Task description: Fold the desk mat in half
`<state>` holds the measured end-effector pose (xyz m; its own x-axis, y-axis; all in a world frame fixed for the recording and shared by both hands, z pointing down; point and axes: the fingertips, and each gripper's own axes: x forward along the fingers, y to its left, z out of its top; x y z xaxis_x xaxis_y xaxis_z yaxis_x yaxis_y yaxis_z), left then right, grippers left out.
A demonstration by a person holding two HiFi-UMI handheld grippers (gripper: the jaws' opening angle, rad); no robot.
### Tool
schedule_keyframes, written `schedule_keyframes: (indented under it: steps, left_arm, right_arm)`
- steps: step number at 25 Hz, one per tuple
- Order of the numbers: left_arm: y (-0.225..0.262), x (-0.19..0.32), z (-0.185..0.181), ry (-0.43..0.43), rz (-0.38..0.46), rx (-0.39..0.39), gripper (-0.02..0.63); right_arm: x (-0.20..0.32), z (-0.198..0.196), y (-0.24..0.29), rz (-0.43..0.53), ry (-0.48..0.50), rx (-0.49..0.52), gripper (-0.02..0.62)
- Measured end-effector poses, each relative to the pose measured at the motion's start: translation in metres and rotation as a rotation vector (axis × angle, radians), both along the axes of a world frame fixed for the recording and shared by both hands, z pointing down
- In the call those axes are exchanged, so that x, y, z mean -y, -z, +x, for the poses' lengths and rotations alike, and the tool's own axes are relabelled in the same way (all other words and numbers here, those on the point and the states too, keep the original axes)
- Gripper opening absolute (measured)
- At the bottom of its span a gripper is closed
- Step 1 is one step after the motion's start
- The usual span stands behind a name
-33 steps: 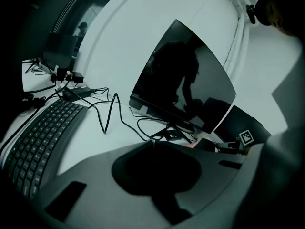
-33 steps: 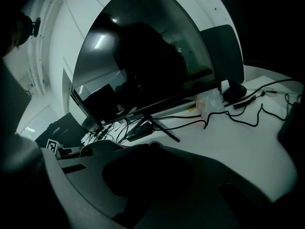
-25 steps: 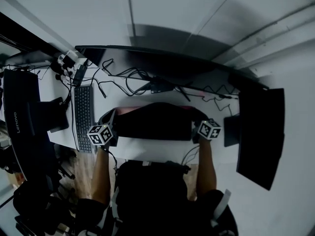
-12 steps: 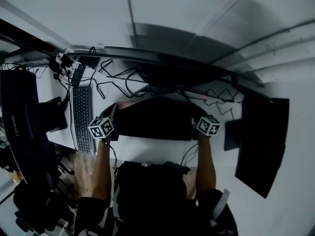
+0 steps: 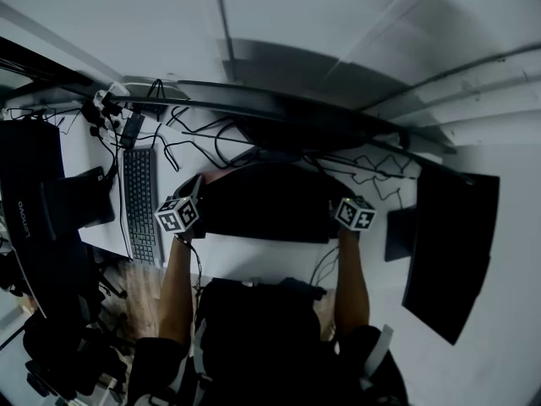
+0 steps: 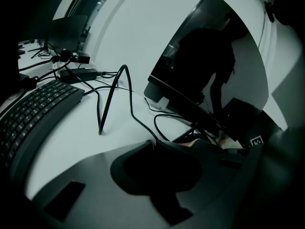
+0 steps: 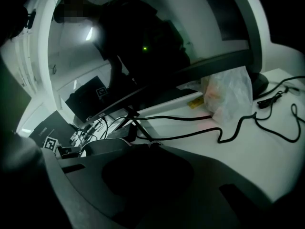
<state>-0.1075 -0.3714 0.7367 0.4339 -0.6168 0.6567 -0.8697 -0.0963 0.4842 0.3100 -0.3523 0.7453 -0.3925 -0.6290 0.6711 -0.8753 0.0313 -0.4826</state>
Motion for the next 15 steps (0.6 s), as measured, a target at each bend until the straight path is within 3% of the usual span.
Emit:
schedule_keyframes:
  steps: [15]
  left_arm:
    - [-0.0096,0.0008,-0.0001,0.014,-0.013,0.002,0.065]
  right_arm:
    - [0.0043,-0.0044,-0.0099,-0.032,-0.021,-0.035,0.029]
